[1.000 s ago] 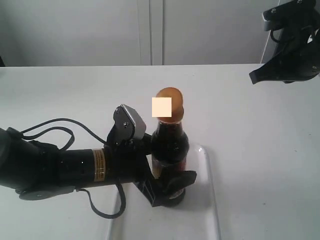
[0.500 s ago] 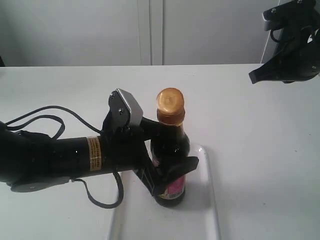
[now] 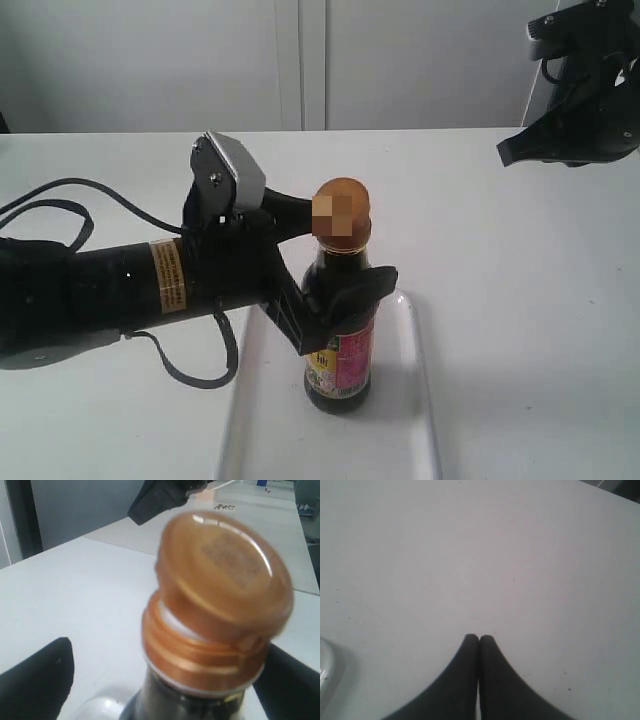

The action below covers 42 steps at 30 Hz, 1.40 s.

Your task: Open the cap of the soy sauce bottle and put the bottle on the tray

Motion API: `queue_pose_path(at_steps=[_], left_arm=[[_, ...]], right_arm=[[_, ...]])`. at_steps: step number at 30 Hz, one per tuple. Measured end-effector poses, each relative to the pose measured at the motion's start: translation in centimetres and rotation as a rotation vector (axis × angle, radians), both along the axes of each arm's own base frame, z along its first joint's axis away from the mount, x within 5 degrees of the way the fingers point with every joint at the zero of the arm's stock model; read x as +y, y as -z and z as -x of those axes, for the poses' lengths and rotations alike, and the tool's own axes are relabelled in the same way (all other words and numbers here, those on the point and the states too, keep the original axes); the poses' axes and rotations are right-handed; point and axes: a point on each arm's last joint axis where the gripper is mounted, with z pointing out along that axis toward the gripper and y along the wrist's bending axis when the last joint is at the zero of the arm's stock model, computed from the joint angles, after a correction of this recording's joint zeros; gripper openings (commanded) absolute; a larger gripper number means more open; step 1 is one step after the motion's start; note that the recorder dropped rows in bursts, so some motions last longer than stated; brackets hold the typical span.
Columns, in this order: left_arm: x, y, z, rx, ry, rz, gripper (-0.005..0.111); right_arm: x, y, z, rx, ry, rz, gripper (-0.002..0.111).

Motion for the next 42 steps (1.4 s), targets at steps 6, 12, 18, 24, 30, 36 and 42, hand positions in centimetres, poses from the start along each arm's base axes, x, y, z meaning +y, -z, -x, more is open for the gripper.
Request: queue_pose_path(at_steps=[6,12,18,24,30,36,42], left_arm=[[-0.5,-2.7,-0.6,-0.065,-0.008,0.074,0.094],[-1.1,-4.7,-1.4,-0.103,-0.010,0.125,0.094],[-0.8,-6.0,-1.4,-0.127,-0.036,0.167,0.094],[0.6,-8.6,-0.5,-0.205,-0.096,0.130,0.077],[2.1,-9.5,-0.3,-0.275,-0.203,-0.046,0.047],[3.9,-11.5,0.5,-0.331,-0.292,-0.085,0.024],[5.9,-11.7,0.8,-0.298,-0.399,-0.252,0.000]], right_arm=[[0.0,0.0,0.0,0.000,0.001,-0.001,0.000],[0.0,0.0,0.0,0.000,0.001,-0.001,0.000],[0.0,0.0,0.0,0.000,0.001,-0.001,0.000],[0.0,0.0,0.0,0.001,0.003,-0.006,0.000],[0.0,0.0,0.0,0.001,0.003,-0.006,0.000],[0.0,0.0,0.0,0.001,0.003,-0.006,0.000],[0.0,0.0,0.0,0.001,0.003,-0.006,0.000]])
